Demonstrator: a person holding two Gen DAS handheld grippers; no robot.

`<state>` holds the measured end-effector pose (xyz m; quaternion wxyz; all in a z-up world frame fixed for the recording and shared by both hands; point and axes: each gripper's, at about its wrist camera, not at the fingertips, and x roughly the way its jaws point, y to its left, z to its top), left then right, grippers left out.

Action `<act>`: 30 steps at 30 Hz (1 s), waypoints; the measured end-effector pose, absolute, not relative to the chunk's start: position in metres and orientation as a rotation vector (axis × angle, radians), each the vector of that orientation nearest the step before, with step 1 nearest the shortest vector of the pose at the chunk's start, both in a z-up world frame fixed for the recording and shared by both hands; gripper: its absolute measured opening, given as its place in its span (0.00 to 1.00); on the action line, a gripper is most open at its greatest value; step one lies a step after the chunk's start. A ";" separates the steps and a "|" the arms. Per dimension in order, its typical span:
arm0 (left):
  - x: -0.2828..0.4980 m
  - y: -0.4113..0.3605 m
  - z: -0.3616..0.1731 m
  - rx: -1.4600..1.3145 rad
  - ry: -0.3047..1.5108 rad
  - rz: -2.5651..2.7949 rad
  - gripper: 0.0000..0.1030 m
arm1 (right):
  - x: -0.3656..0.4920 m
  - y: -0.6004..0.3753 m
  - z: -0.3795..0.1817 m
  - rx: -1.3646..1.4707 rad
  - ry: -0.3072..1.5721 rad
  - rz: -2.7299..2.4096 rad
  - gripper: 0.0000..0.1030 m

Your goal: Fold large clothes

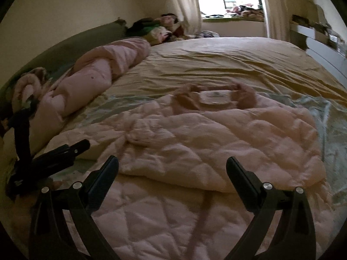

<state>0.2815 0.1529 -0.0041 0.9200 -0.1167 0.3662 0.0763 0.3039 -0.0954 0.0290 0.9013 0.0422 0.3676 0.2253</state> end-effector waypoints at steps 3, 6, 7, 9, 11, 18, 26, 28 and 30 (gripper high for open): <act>0.278 0.168 -0.001 -0.263 0.740 0.187 0.91 | 0.304 -0.077 0.034 0.068 0.752 0.498 0.96; 0.273 0.185 0.001 -0.308 0.726 0.203 0.91 | 0.303 -0.060 0.039 0.052 0.743 0.524 0.96; 0.272 0.191 0.001 -0.319 0.724 0.215 0.91 | 0.303 -0.056 0.040 0.050 0.741 0.529 0.96; 0.271 0.202 0.000 -0.336 0.721 0.235 0.91 | 0.303 -0.046 0.041 0.046 0.742 0.548 0.96; 0.268 0.215 0.000 -0.359 0.719 0.259 0.91 | 0.303 -0.034 0.041 0.033 0.744 0.563 0.96; 0.259 0.252 -0.004 -0.417 0.710 0.340 0.91 | 0.304 0.005 0.045 -0.019 0.736 0.613 0.96; 0.246 0.298 -0.013 -0.481 0.712 0.443 0.91 | 0.305 0.052 0.044 -0.078 0.751 0.679 0.96; 0.244 0.306 -0.015 -0.493 0.717 0.462 0.91 | 0.307 0.063 0.041 -0.078 0.765 0.698 0.96; 0.241 0.316 -0.018 -0.515 0.716 0.478 0.91 | 0.308 0.075 0.037 -0.081 0.782 0.718 0.96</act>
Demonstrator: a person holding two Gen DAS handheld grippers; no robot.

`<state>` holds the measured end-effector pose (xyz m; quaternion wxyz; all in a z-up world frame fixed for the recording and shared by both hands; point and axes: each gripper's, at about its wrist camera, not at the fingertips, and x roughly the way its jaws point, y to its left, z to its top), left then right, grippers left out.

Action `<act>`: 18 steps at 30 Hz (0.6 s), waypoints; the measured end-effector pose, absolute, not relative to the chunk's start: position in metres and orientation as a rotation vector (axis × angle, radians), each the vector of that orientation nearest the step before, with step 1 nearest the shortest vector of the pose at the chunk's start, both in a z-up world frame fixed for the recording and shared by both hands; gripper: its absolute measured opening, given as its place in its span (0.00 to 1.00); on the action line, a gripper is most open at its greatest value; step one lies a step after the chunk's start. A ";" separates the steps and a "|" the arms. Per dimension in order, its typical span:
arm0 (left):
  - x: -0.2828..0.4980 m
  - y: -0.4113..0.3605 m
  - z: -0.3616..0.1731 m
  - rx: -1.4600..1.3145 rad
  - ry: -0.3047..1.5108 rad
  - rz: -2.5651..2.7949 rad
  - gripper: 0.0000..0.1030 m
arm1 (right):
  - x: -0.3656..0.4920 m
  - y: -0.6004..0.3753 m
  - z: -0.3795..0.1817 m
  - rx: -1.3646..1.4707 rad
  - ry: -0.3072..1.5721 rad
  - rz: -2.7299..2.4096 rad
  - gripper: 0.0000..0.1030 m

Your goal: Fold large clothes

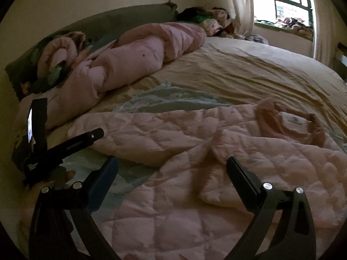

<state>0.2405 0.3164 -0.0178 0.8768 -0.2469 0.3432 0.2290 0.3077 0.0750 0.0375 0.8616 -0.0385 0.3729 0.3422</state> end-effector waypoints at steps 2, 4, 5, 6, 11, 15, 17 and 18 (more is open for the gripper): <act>0.237 0.326 -0.021 -0.535 0.718 0.494 0.91 | 0.308 0.087 0.034 -0.090 0.796 0.730 0.96; 0.236 0.333 -0.024 -0.554 0.723 0.500 0.91 | 0.309 0.096 0.030 -0.100 0.807 0.741 0.96; 0.235 0.337 -0.026 -0.565 0.725 0.503 0.91 | 0.309 0.102 0.028 -0.107 0.814 0.747 0.96; 0.234 0.344 -0.030 -0.582 0.733 0.508 0.91 | 0.309 0.108 0.026 -0.115 0.819 0.755 0.96; 0.228 0.368 -0.040 -0.658 0.737 0.534 0.91 | 0.311 0.129 0.017 -0.138 0.855 0.788 0.96; 0.228 0.385 -0.053 -0.713 0.750 0.535 0.91 | 0.312 0.145 0.010 -0.158 0.879 0.810 0.96; 0.231 0.393 -0.061 -0.746 0.759 0.527 0.91 | 0.312 0.150 0.008 -0.165 0.886 0.819 0.96; 0.232 0.398 -0.066 -0.760 0.761 0.534 0.91 | 0.312 0.152 0.008 -0.168 0.887 0.823 0.96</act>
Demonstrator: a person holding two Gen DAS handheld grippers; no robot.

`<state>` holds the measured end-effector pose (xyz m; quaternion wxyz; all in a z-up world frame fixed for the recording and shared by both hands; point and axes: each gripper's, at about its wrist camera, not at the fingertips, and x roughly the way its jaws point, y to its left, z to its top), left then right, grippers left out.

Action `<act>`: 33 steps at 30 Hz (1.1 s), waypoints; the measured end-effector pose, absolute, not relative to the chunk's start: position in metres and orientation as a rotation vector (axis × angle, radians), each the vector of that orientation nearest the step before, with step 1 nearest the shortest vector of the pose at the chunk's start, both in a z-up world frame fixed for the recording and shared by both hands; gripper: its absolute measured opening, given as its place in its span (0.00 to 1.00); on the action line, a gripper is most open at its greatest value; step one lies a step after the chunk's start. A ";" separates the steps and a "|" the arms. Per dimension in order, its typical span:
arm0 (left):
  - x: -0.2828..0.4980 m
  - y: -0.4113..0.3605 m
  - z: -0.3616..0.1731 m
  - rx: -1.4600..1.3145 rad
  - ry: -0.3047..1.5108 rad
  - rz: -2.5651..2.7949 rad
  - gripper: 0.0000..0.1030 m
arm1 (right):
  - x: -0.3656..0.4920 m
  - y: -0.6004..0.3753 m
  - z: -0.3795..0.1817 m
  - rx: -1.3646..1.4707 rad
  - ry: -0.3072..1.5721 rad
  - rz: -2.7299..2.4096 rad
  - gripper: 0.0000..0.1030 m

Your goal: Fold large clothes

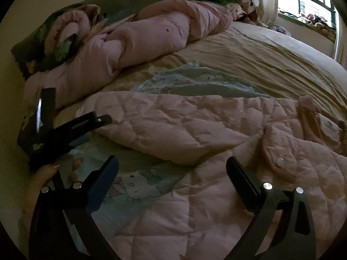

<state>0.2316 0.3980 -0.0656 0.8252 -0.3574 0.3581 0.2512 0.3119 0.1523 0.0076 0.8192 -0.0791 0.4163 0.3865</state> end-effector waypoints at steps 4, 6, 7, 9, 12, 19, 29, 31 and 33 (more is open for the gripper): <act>0.240 0.413 -0.083 -0.818 0.774 0.535 0.91 | 0.313 0.154 0.004 -0.175 0.896 0.826 0.96; 0.240 0.424 -0.093 -0.862 0.769 0.557 0.91 | 0.314 0.151 0.001 -0.175 0.905 0.822 0.96; 0.238 0.430 -0.097 -0.887 0.752 0.567 0.91 | 0.315 0.150 0.000 -0.177 0.906 0.818 0.96; 0.234 0.439 -0.104 -0.947 0.703 0.581 0.91 | 0.318 0.143 -0.002 -0.175 0.912 0.805 0.96; 0.231 0.449 -0.108 -0.987 0.627 0.585 0.91 | 0.321 0.128 -0.003 -0.149 0.921 0.782 0.96; 0.220 0.483 -0.111 -1.035 0.519 0.594 0.57 | 0.321 0.087 0.003 -0.101 0.890 0.738 0.96; 0.200 0.462 -0.059 -0.976 0.346 0.514 0.12 | 0.316 0.039 0.008 -0.022 0.866 0.696 0.96; 0.197 0.450 -0.036 -0.927 0.317 0.478 0.12 | 0.314 0.032 0.010 -0.011 0.863 0.687 0.96; 0.194 0.443 -0.021 -0.901 0.296 0.454 0.12 | 0.311 0.019 0.012 0.010 0.861 0.674 0.96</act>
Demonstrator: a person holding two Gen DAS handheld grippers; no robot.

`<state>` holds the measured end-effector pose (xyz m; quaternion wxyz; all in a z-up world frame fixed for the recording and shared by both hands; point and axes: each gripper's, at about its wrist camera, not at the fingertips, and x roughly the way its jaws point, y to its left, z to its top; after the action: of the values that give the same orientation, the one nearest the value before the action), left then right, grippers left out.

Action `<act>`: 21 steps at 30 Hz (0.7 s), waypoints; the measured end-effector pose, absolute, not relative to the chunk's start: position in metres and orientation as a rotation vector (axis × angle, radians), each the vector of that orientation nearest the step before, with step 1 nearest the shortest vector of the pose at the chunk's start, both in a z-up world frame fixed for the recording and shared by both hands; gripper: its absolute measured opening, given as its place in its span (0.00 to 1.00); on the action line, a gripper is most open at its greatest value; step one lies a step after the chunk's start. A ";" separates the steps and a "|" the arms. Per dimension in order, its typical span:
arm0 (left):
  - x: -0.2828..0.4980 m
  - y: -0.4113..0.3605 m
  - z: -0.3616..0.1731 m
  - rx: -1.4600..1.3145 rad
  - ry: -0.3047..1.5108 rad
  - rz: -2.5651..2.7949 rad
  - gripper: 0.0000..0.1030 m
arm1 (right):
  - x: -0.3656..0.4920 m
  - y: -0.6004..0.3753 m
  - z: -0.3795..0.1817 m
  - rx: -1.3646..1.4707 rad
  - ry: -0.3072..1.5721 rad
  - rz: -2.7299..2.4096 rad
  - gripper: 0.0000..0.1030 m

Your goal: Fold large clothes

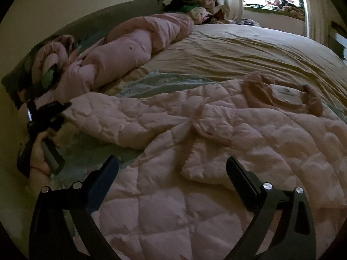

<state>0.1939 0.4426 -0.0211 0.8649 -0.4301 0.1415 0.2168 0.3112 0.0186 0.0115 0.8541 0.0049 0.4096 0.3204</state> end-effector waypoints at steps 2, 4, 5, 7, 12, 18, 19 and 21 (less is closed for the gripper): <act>0.187 0.433 -0.004 -0.885 0.266 0.427 0.12 | 0.310 0.005 0.011 0.031 0.861 0.664 0.96; 0.184 0.426 0.009 -0.864 0.244 0.406 0.12 | 0.309 -0.008 0.011 0.041 0.859 0.636 0.96; 0.182 0.416 0.020 -0.848 0.230 0.387 0.12 | 0.309 -0.017 0.011 0.047 0.858 0.617 0.96; 0.183 0.398 0.035 -0.808 0.210 0.351 0.12 | 0.311 -0.032 0.011 0.070 0.858 0.593 0.96; 0.197 0.351 0.071 -0.716 0.164 0.224 0.12 | 0.310 -0.068 0.011 0.111 0.854 0.538 0.96; 0.198 0.306 0.090 -0.640 0.150 0.113 0.12 | 0.308 -0.101 0.005 0.127 0.866 0.473 0.96; 0.200 0.303 0.091 -0.624 0.153 0.111 0.12 | 0.309 -0.107 0.004 0.132 0.867 0.465 0.96; 0.210 0.296 0.094 -0.608 0.163 0.093 0.12 | 0.309 -0.118 0.005 0.151 0.863 0.452 0.96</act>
<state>0.2105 0.2965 0.0939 0.9498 -0.2991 0.0799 0.0457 0.3087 -0.1177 0.0051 0.8809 0.0724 0.4144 0.2169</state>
